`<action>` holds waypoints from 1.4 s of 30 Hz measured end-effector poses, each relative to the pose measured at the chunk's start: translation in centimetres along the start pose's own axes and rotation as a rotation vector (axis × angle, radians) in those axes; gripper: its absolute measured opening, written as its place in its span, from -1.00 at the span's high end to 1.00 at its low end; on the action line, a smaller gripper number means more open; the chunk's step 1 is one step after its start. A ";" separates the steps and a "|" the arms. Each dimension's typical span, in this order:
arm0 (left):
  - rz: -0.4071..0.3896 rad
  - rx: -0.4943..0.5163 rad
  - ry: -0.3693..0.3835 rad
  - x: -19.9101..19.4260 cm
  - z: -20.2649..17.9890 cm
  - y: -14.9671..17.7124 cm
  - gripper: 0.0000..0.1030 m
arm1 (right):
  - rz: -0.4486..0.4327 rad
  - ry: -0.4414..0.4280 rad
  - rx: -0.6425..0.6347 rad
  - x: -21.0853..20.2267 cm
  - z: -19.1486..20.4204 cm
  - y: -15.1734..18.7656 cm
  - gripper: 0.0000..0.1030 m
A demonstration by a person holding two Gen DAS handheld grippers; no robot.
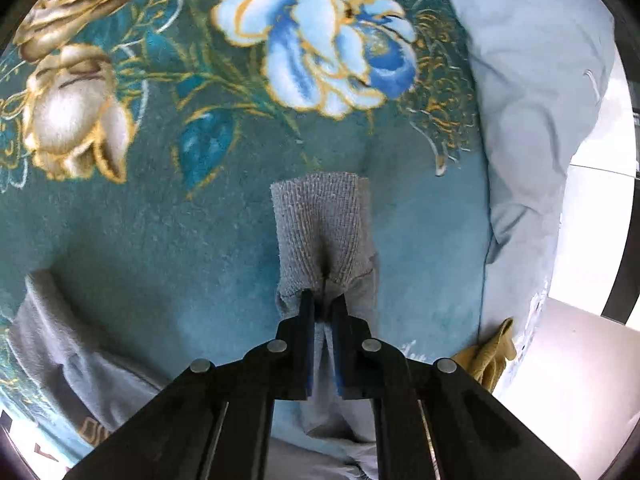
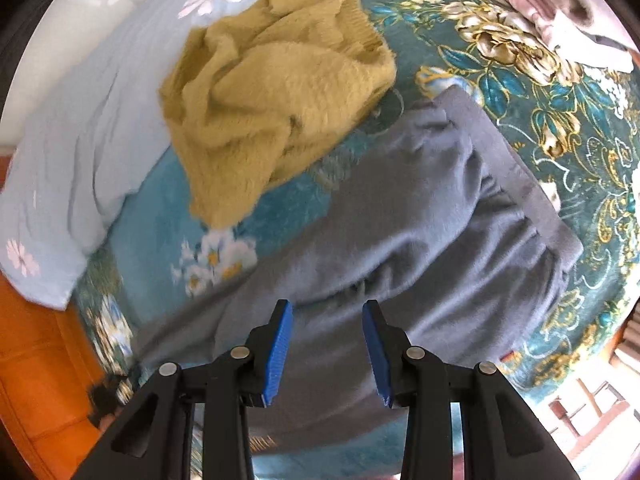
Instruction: Fold clothes
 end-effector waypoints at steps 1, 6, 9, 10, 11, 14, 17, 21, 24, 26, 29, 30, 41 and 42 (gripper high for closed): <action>0.004 -0.025 0.001 -0.2 0.6 0.2 0.86 | -0.007 -0.007 0.026 0.1 -0.5 -1.0 0.23; -0.022 -0.070 0.020 -2.0 1.3 2.3 0.87 | -0.025 -0.025 0.098 0.6 -2.3 -4.7 0.23; -0.029 -0.087 0.027 -4.4 1.6 3.0 0.88 | -0.024 -0.033 0.099 1.1 -2.9 -5.9 0.23; -0.029 -0.108 0.044 -6.0 1.8 3.6 0.88 | -0.019 -0.026 0.093 1.5 -3.1 -6.1 0.23; -0.034 -0.123 0.042 -6.7 2.1 3.4 0.88 | -0.013 -0.020 0.087 1.8 -3.3 -6.4 0.23; -0.053 -0.160 0.018 -7.4 2.9 2.2 0.88 | 0.003 -0.001 0.089 3.2 -3.9 -7.1 0.23; -0.066 -0.208 -0.012 -5.6 3.6 0.6 0.88 | -0.001 -0.017 0.127 4.1 -4.5 -8.5 0.23; -0.052 -0.252 -0.019 -3.6 4.2 0.0 0.87 | -0.004 -0.031 0.177 4.9 -4.8 -11.1 0.23; -0.037 -0.262 -0.003 -2.8 3.9 0.1 0.81 | 0.013 -0.024 0.239 6.1 -5.5 -12.4 0.23; -0.015 -0.241 0.002 -2.7 3.5 0.5 0.30 | 0.025 -0.018 0.283 7.0 -5.9 -13.1 0.21; -0.013 -0.194 -0.042 -2.8 3.7 0.8 0.11 | 0.039 -0.003 0.332 8.3 -6.4 -13.9 0.05; -0.016 -0.174 -0.070 -2.8 3.9 0.8 0.11 | 0.043 0.007 0.338 8.7 -6.4 -14.0 0.05; -0.037 -0.129 -0.141 -2.5 6.4 1.2 0.05 | 0.054 0.101 0.329 9.0 -6.7 -14.1 0.72; -0.034 -0.127 -0.138 -2.4 6.5 1.3 0.05 | 0.045 0.088 0.333 8.7 -6.6 -14.0 0.73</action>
Point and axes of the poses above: each gripper's, at about its wrist camera, not at the fingertips, and x roughly the way its jaws point, z to its left, y to its underside, the point moved 9 cm from there along x, roughly the way its jaws point, and after that the axes turned 8 degrees about z, right-handed, at the moved point
